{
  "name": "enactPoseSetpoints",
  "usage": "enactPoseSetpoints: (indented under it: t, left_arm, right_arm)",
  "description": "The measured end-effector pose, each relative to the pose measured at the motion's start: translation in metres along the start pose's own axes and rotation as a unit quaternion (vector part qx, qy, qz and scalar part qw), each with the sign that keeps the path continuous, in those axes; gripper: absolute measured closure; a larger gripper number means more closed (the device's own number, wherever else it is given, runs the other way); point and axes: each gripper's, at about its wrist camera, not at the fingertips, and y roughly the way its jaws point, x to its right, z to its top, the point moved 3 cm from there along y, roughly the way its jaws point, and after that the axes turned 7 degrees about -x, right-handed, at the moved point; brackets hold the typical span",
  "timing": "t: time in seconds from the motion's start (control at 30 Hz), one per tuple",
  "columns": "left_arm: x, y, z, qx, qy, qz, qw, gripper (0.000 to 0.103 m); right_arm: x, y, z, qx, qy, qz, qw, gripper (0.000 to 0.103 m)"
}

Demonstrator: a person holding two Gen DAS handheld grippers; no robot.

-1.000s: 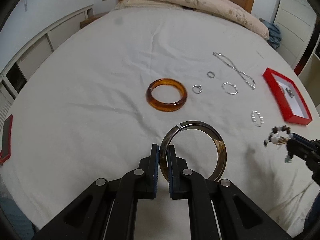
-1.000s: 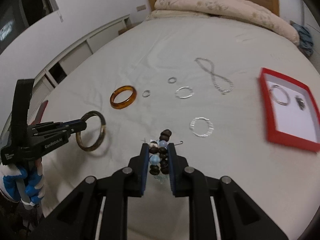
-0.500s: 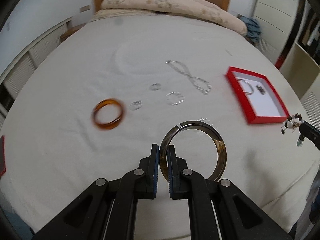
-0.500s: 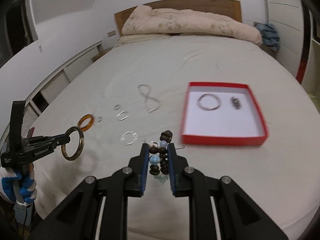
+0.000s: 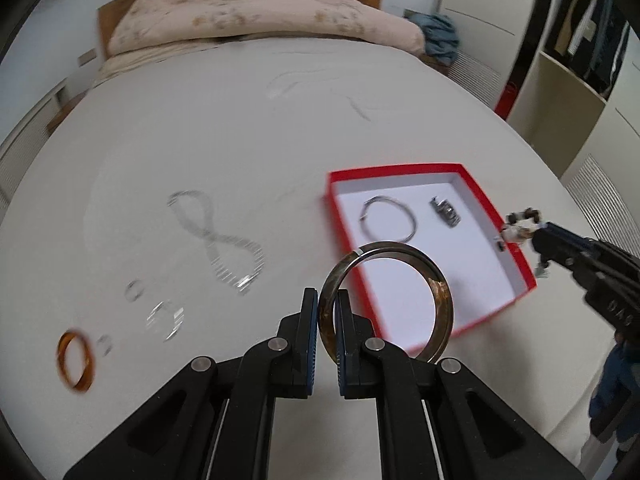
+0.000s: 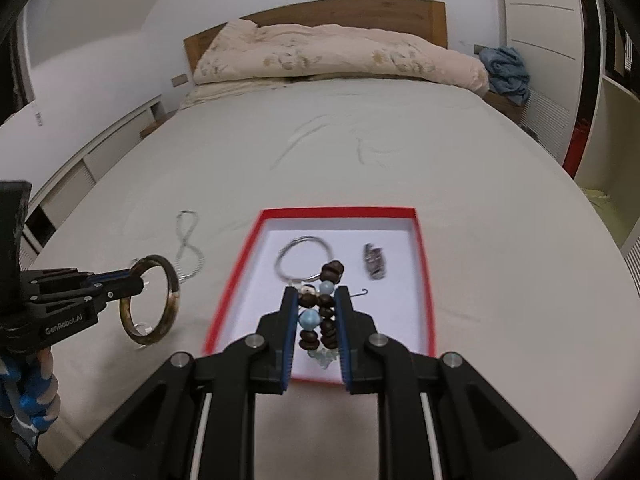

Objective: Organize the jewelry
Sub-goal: 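Carry dark bangle and beaded bracelet into the red box and release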

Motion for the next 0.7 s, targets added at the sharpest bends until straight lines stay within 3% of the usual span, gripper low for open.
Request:
enactPoseSetpoints:
  t: [0.23, 0.7]
  left_arm:
    - [0.042, 0.051, 0.025, -0.019, 0.033, -0.004, 0.9993, 0.095]
    - [0.059, 0.103, 0.007, -0.064, 0.062, 0.024, 0.9957, 0.095]
  right_arm:
    - [0.036, 0.051, 0.004, -0.029, 0.012, -0.008, 0.999, 0.086]
    - [0.051, 0.09, -0.026, -0.085, 0.001, -0.003, 0.996, 0.085]
